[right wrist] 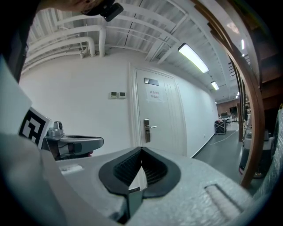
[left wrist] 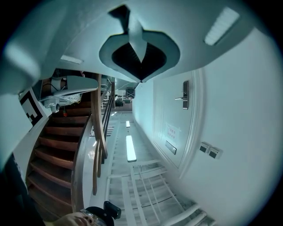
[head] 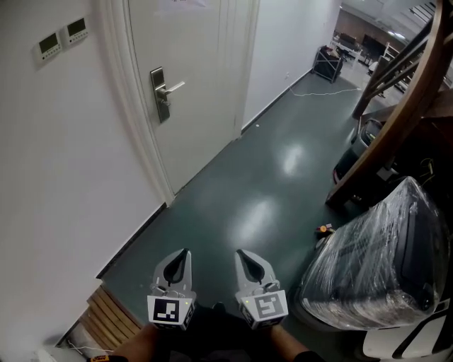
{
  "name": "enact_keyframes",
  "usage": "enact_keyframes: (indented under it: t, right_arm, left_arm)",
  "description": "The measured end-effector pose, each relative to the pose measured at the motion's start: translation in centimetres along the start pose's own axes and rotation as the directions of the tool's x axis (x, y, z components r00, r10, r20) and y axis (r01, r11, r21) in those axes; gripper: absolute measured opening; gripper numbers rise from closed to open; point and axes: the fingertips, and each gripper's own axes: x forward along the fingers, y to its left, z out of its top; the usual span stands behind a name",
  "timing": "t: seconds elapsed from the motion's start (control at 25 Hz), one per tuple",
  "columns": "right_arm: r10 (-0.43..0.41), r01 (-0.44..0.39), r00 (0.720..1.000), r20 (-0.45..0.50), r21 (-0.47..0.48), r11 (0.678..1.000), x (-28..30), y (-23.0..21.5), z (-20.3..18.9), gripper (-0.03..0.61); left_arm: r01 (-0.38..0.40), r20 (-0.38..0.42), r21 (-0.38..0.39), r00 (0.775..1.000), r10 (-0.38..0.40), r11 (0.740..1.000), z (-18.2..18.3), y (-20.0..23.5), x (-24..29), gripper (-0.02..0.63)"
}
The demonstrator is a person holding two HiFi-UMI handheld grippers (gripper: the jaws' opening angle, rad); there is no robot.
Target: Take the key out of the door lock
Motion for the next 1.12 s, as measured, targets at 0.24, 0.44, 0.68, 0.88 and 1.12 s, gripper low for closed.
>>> enact_keyframes:
  t: [0.24, 0.44, 0.68, 0.88, 1.12]
  right_arm:
    - [-0.012, 0.012, 1.000, -0.006, 0.022, 1.000, 1.9, -1.7, 0.0, -0.008]
    - [-0.041, 0.042, 0.998, -0.044, 0.019, 0.999, 5.4, -3.3, -0.2, -0.008]
    - [-0.073, 0.073, 0.994, -0.079, -0.007, 0.997, 13.1, -5.2, 0.7, -0.008]
    - [-0.084, 0.084, 0.991, -0.108, -0.009, 0.996, 21.5, -5.6, 2.3, -0.008]
    - [-0.027, 0.024, 0.994, -0.101, -0.033, 0.999, 30.2, -4.9, 3.8, -0.008]
  left_arm:
    - [0.012, 0.010, -0.002, 1.000, -0.012, 1.000, -0.1, 0.3, 2.8, 0.017]
    - [0.041, 0.006, -0.021, 0.999, -0.040, 0.999, -0.2, 2.2, 7.6, 0.017]
    - [0.068, 0.016, -0.031, 0.998, -0.067, 0.997, 0.3, 6.8, 15.1, 0.017]
    - [0.069, 0.016, -0.034, 0.998, -0.069, 0.997, 1.4, 12.9, 20.8, 0.017]
    - [0.053, 0.077, -0.024, 0.996, -0.051, 0.998, 3.2, 19.0, 25.4, 0.017]
